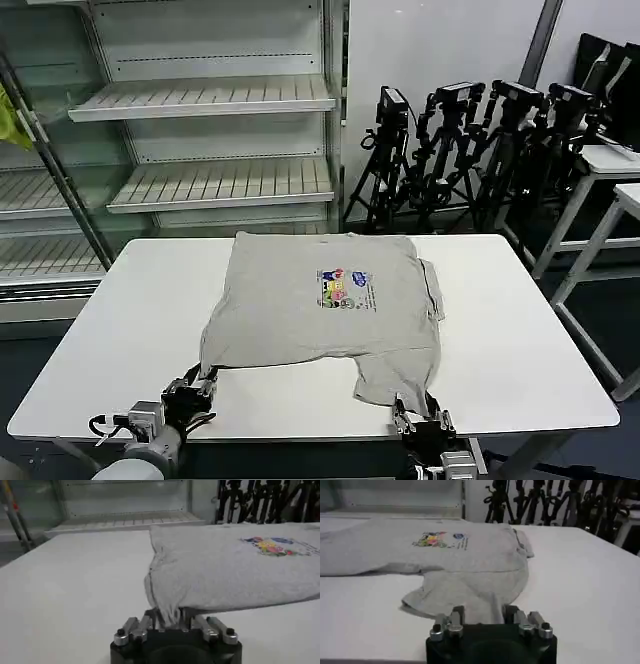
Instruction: Fold and organize the clothes.
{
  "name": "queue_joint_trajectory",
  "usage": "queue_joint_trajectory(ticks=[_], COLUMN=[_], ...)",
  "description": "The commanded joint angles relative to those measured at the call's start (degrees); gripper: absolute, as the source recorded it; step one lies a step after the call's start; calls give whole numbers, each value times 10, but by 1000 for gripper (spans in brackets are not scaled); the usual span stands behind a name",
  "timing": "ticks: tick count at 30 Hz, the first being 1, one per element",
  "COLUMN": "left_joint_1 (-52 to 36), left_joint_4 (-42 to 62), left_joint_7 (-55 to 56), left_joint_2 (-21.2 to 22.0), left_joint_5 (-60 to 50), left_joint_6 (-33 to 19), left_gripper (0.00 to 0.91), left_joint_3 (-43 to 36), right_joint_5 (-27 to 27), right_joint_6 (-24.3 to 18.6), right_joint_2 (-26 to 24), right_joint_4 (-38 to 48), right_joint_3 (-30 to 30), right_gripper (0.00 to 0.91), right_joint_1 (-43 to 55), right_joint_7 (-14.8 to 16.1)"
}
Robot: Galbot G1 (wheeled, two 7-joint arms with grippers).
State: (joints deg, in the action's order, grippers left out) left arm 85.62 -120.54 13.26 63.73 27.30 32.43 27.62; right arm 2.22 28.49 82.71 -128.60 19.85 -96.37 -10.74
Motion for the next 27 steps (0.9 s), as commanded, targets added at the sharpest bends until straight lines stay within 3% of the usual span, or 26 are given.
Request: queue_joint_trajectory(ticks=[1,7,19,27], left_joint_1=[3,21,95,107], left_joint_4=[2,-45,-162,-193], left_joint_7=[-4,-5,-1,3], left_joint_2=[1,3,5,-6], left_joint_5=[19,33,23,28], left_joint_6=[5,4,5,3], left_gripper=[50,50,50,50], left_joint_3=[0,14,56,83], right_joint_5=[2,13,-2,22], right_joint_6=[-1,-33,-51,-63], right_joint_2=[0,-3,-28,-32], right_joint_4=[3,-27,-160,-188], right_joint_3=[-3,2,12,44], right_gripper=[0,0,0,0], right_joint_1=[0,-23,-139,-137], right_joint_7=[0,0,2,0])
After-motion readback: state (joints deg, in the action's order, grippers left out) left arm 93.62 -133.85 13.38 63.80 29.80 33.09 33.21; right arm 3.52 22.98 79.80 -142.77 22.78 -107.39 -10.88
